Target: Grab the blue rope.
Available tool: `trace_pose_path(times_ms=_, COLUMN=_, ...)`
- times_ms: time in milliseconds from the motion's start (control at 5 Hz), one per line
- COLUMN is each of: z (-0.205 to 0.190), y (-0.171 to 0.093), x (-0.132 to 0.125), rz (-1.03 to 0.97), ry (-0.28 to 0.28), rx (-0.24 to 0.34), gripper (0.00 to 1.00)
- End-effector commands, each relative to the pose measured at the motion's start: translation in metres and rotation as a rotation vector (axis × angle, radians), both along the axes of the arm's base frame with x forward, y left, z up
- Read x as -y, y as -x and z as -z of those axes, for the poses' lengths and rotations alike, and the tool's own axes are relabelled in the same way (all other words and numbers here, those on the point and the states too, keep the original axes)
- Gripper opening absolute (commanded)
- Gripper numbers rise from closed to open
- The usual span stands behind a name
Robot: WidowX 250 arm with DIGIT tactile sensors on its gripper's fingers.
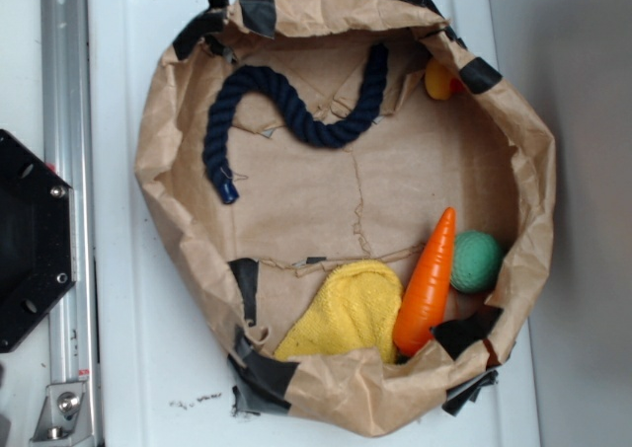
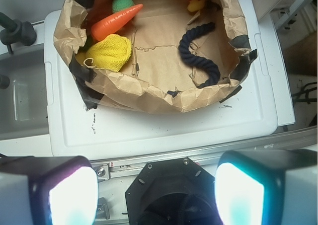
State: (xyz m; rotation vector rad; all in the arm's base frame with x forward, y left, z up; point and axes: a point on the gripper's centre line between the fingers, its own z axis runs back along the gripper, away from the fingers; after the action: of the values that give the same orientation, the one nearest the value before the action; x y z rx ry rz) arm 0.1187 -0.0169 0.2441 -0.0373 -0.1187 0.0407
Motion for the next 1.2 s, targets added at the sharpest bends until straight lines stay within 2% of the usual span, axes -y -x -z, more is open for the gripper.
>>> trace_pose_path(times_ms=0, z=0.0, y=0.0, x=0.0, rz=0.0, ry=0.0, rx=0.0, gripper=1.0)
trace_pose_path(times_ms=200, z=0.033, y=-0.04, x=-0.031, rz=0.043, ry=-0.085, rx=0.022, gripper=1.0)
trace_pose_path(times_ms=400, z=0.068, y=-0.082, x=-0.038, rz=0.182, ry=-0.158, rx=0.058, gripper=1.0)
trace_pose_path(times_ms=600, z=0.113, y=-0.106, x=-0.038, rz=0.291, ry=-0.142, rx=0.037, gripper=1.0)
trace_pose_path(times_ms=1000, z=0.18, y=-0.113, x=-0.042, rz=0.444, ry=-0.145, rx=-0.01, gripper=1.0)
